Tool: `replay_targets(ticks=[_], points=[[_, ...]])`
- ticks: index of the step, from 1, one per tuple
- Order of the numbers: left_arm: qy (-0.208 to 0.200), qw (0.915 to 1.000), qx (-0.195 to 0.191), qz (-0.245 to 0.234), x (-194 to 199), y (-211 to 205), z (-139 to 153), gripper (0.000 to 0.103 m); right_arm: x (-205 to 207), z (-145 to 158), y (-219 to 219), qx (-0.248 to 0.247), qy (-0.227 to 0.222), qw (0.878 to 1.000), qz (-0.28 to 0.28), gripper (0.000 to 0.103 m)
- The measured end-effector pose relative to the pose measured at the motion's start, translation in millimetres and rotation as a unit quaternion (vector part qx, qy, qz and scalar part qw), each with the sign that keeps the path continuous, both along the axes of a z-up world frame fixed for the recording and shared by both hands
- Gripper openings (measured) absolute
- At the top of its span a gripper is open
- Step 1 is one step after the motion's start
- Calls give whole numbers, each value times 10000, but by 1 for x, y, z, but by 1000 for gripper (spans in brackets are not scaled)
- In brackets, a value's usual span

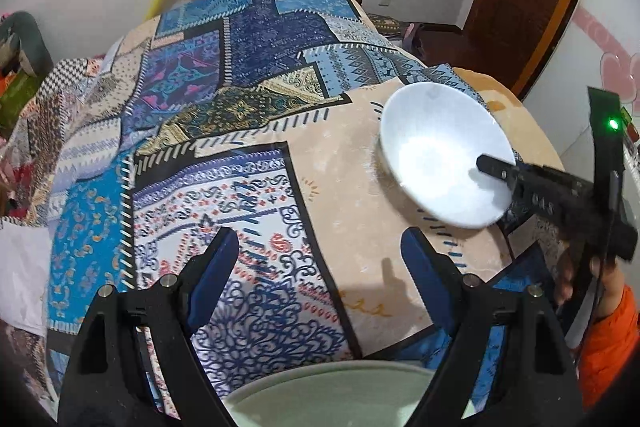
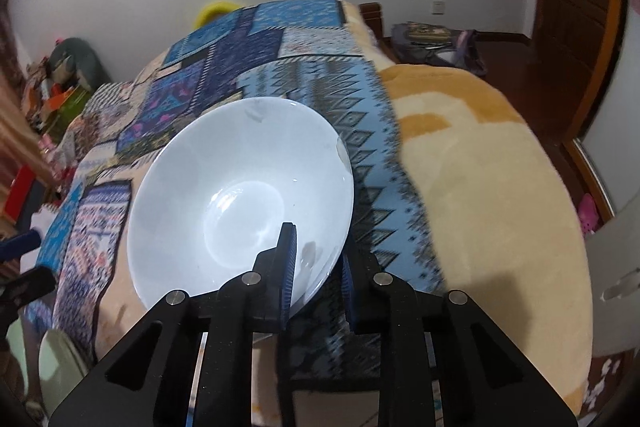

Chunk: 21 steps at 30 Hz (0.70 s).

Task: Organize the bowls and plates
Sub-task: 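Move both tools to the white bowl rim and close on it, then lift the white bowl with both tools and carry it over the mint green bowl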

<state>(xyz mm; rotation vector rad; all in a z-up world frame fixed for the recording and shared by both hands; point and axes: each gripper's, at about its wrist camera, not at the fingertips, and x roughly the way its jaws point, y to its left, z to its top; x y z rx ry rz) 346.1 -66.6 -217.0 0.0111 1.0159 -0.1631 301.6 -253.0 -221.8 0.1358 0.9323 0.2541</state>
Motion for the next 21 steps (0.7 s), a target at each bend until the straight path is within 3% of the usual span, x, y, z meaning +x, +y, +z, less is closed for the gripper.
replay_targets(ticks=[5, 7, 10, 14, 19, 21], points=[[176, 9998, -92, 49, 8, -5, -10, 83, -13, 1, 16, 65, 41, 9989, 473, 18], [298, 9994, -140, 96, 12, -5, -17, 78, -18, 1, 24, 101, 88, 9979, 632, 18], [592, 9979, -264, 88, 17, -4, -30, 63, -21, -1, 32, 221, 169, 9965, 788, 18], [958, 9949, -323, -23, 20, -7, -47, 32, -24, -5, 39, 247, 211, 9958, 855, 18], [932, 9949, -319, -208, 18, -15, -51, 16, -19, -8, 41, 342, 304, 9962, 738, 19], [898, 9954, -249, -215, 19, -19, -51, 14, -18, -8, 42, 349, 318, 9965, 695, 20]])
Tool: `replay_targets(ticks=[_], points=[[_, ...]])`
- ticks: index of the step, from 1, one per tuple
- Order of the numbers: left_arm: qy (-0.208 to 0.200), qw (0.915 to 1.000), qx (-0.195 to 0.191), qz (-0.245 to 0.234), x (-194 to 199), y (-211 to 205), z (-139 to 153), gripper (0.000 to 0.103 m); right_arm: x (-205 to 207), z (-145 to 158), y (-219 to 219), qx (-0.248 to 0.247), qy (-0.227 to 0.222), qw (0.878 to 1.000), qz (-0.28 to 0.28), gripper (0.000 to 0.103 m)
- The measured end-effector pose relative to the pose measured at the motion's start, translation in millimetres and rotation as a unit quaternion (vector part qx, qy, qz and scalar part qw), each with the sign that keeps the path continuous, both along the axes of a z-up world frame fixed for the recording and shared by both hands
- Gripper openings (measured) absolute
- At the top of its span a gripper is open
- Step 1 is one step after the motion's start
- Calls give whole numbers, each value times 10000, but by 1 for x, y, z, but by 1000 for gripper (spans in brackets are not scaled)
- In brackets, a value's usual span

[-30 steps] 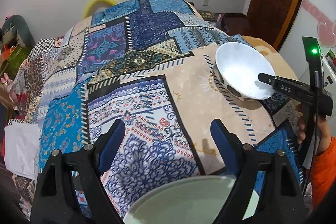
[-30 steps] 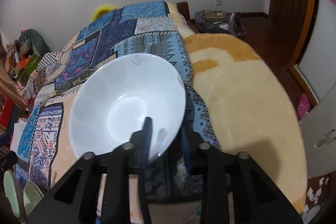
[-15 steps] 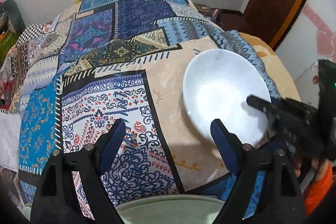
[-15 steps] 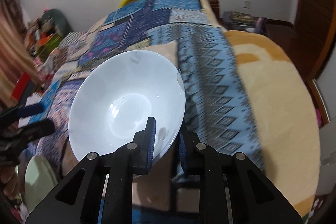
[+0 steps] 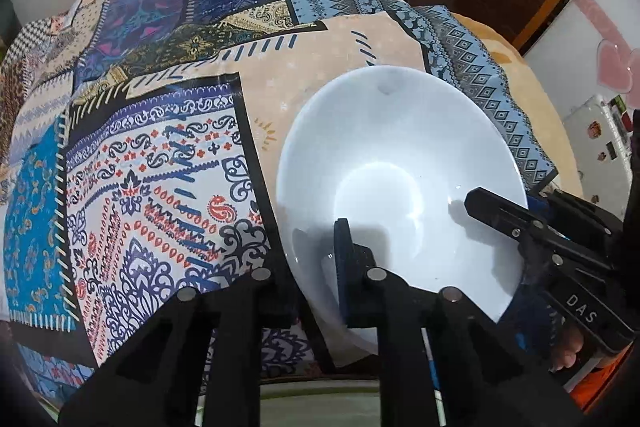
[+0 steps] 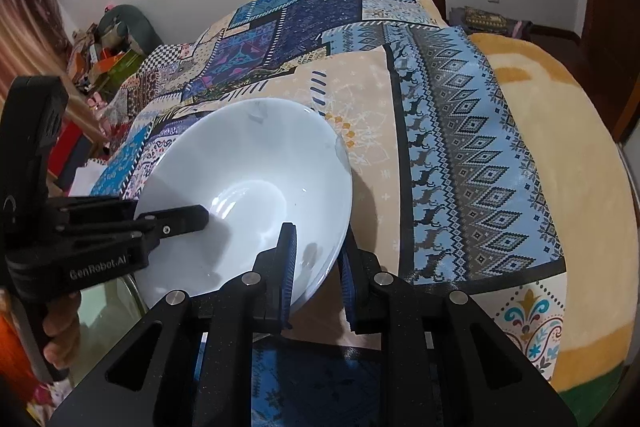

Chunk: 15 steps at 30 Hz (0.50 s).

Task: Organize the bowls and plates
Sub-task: 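Lift the white bowl with both tools and carry it over the mint green bowl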

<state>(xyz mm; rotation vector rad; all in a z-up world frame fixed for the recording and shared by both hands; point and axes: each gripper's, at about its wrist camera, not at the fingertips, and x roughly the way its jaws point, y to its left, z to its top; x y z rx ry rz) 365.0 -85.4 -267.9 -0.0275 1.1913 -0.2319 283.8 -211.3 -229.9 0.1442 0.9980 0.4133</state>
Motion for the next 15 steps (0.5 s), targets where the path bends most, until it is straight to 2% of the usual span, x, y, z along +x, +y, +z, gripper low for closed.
replay_targets(ticks=[9, 15], points=[[-103, 9999, 29, -11, -2, -1, 1, 14, -5, 3, 3, -31, -40, 9998, -188, 19], [-223, 9997, 41, -15, -17, -1, 13, 14, -15, 12, 0, 52, -78, 9996, -252, 19]])
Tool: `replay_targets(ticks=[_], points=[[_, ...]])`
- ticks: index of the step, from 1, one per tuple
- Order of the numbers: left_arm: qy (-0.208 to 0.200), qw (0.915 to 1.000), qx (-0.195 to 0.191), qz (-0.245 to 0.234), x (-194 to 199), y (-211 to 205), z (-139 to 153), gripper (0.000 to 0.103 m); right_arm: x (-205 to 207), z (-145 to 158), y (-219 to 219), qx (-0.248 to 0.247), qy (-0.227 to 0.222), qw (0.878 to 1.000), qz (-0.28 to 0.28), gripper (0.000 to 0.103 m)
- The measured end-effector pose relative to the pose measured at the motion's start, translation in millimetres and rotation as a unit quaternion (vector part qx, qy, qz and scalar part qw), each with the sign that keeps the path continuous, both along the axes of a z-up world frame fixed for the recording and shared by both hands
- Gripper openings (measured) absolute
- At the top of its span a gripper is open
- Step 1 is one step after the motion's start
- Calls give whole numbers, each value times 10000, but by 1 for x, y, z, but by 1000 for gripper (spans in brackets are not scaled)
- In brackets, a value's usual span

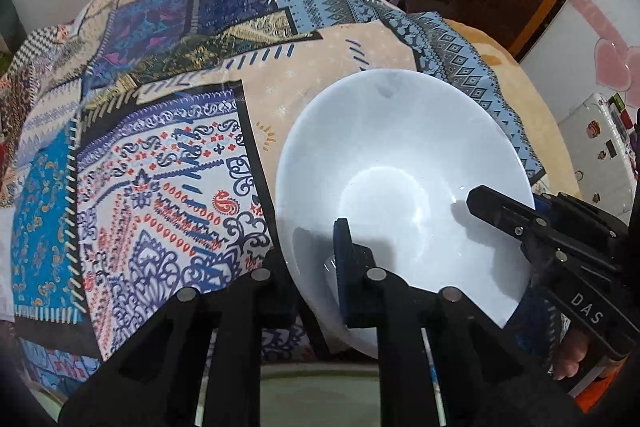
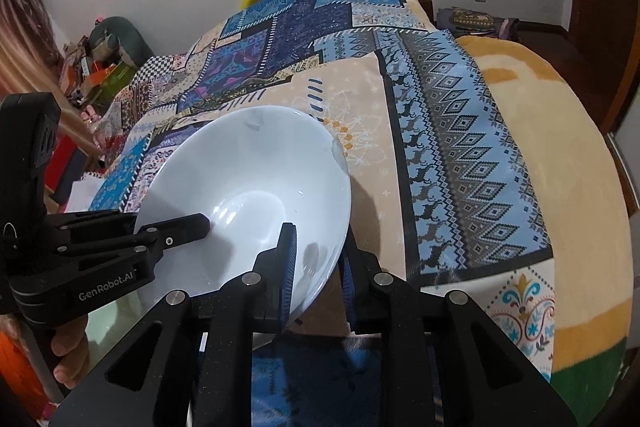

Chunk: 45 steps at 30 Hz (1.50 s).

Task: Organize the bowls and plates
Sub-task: 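Lift the white bowl with both tools and carry it over the mint green bowl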

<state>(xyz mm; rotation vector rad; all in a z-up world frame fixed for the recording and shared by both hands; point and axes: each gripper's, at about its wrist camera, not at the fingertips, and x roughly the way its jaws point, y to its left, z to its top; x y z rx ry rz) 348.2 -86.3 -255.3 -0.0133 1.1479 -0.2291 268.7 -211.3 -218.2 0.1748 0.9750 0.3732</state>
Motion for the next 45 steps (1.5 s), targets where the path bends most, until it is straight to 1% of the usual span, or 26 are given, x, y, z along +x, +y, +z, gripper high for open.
replay_targets(ticks=[3, 16, 25, 30, 40, 45], points=[[-133, 9999, 35, -18, -10, 0, 11, 14, -7, 9, 1, 46, -66, 10000, -12, 19], [-603, 9981, -77, 78, -62, 18, 67, 14, -45, 56, 17, 64, -537, 9985, 85, 19], [-881, 9958, -96, 235, -105, 39, 99, 14, -67, 78, 38, 114, -774, 9967, 222, 19], [-1012, 9943, -27, 333, -130, 52, 109, 14, -80, 84, 51, 163, -835, 9959, 321, 19], [-1093, 9919, -95, 646, -170, 96, 119, 14, -104, 88, 87, 282, -901, 9936, 612, 19], [-1102, 9901, -142, 861, -188, 120, 118, 14, -115, 85, 109, 295, -912, 9925, 763, 19]])
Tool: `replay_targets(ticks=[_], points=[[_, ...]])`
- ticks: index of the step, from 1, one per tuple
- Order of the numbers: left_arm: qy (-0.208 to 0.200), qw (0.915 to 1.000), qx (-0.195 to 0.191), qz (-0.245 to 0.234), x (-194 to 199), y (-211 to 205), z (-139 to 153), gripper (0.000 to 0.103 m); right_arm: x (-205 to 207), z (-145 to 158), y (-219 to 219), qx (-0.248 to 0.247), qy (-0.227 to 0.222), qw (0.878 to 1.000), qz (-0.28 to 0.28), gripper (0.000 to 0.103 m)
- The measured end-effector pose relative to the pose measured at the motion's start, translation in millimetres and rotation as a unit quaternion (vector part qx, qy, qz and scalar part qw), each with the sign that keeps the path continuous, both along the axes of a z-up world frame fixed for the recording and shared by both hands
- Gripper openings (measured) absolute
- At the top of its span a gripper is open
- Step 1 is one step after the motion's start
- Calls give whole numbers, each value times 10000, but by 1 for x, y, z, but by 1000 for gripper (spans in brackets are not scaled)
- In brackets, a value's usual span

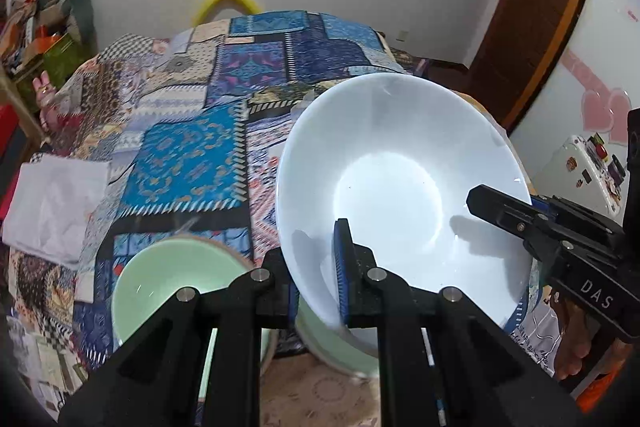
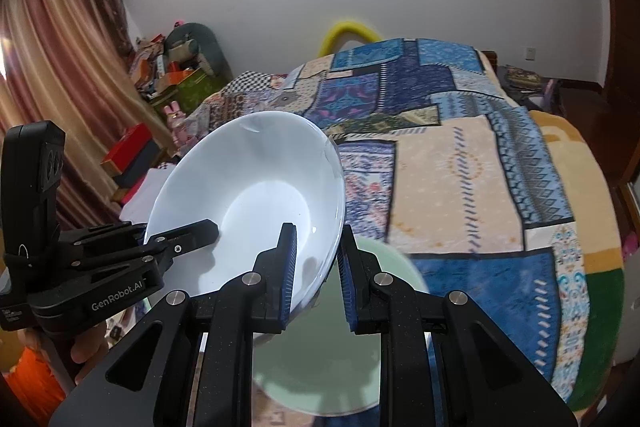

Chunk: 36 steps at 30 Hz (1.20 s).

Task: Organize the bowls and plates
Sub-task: 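Lift the white bowl with both tools and carry it over the mint green bowl, then lower the white bowl into the mint green bowl and grip the nested bowls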

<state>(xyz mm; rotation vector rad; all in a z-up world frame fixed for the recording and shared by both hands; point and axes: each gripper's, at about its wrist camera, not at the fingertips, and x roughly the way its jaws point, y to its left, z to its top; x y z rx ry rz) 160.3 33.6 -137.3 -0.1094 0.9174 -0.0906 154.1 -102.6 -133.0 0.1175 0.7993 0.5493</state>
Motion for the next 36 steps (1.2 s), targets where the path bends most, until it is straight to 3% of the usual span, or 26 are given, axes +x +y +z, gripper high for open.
replay_targets(ticks=[19, 36], points=[[140, 9978, -48, 642, -55, 78, -17, 14, -22, -18, 74, 3, 184, 9979, 623, 19], [563, 9943, -148, 898, -65, 123, -59, 14, -25, -48, 118, -164, 596, 9935, 958, 19]])
